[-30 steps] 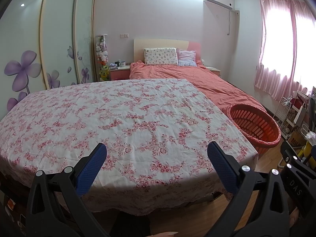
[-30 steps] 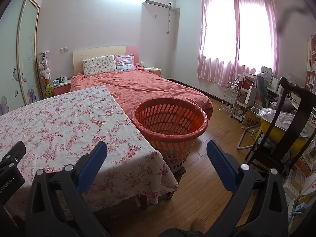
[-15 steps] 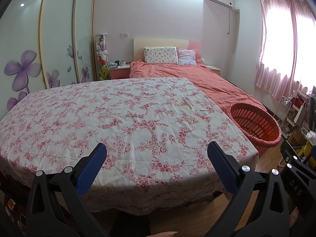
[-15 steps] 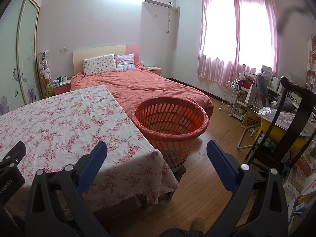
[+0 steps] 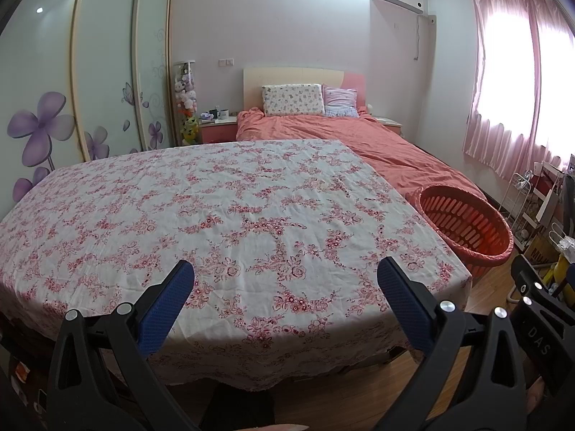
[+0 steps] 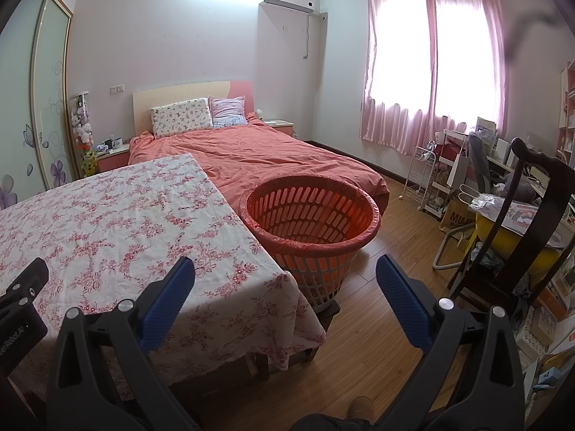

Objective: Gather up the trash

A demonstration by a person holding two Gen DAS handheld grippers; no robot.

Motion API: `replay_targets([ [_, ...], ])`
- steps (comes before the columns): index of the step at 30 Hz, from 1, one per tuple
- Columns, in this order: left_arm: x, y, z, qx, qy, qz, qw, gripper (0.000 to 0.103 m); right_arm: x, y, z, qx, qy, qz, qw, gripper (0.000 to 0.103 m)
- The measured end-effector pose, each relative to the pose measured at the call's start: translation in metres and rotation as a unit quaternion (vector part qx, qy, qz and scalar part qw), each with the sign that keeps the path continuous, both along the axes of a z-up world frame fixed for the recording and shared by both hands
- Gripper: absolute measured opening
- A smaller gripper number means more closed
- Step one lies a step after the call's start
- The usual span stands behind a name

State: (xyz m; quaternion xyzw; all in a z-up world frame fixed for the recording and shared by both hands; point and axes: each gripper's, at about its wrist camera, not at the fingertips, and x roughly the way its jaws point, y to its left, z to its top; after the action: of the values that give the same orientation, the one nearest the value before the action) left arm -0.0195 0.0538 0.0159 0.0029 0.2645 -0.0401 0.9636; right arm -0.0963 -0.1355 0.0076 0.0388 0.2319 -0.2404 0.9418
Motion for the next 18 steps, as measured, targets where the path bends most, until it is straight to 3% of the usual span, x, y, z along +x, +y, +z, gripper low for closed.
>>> replay_targets([
  [18, -0.0003, 0.0015, -0.0018, 0.0, 0.002, -0.001, 1.0, 0.1, 0.0001, -0.0004, 0.0012, 0.001, 0.0, 0.0, 1.0, 0.098],
])
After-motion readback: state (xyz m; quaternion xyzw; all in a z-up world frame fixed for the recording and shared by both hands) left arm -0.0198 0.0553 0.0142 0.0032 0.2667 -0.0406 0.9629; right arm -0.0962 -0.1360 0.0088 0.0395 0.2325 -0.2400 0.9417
